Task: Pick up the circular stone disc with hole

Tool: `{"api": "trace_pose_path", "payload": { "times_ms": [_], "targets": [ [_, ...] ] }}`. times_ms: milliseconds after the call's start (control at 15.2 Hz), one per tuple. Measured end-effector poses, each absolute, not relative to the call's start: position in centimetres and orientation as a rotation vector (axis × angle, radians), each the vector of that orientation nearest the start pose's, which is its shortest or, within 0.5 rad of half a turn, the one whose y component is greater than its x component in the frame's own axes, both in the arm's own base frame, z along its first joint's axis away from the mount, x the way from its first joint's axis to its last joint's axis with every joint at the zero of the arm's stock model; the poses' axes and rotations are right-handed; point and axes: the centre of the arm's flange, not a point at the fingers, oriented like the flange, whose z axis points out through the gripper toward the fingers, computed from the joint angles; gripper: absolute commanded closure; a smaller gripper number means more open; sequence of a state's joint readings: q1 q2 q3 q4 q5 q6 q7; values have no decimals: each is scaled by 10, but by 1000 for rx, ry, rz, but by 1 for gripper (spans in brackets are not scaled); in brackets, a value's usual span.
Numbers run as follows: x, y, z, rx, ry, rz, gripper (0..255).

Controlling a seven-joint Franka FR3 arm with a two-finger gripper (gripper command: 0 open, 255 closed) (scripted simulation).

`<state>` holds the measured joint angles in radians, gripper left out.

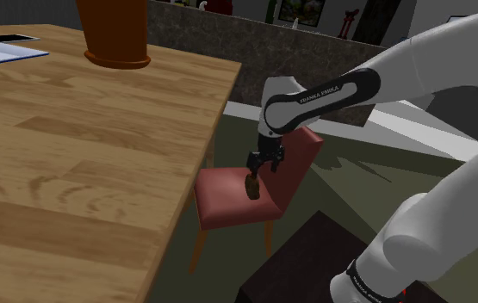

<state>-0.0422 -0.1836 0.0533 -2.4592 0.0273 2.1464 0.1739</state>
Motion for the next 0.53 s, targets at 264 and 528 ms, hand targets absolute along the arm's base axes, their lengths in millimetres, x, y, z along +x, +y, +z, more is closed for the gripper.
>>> {"api": "trace_pose_path", "payload": {
  "times_ms": [264,528],
  "targets": [
    [459,5,316,-3134,287,215,0],
    [461,5,295,-3135,287,214,0]
  ]
}}
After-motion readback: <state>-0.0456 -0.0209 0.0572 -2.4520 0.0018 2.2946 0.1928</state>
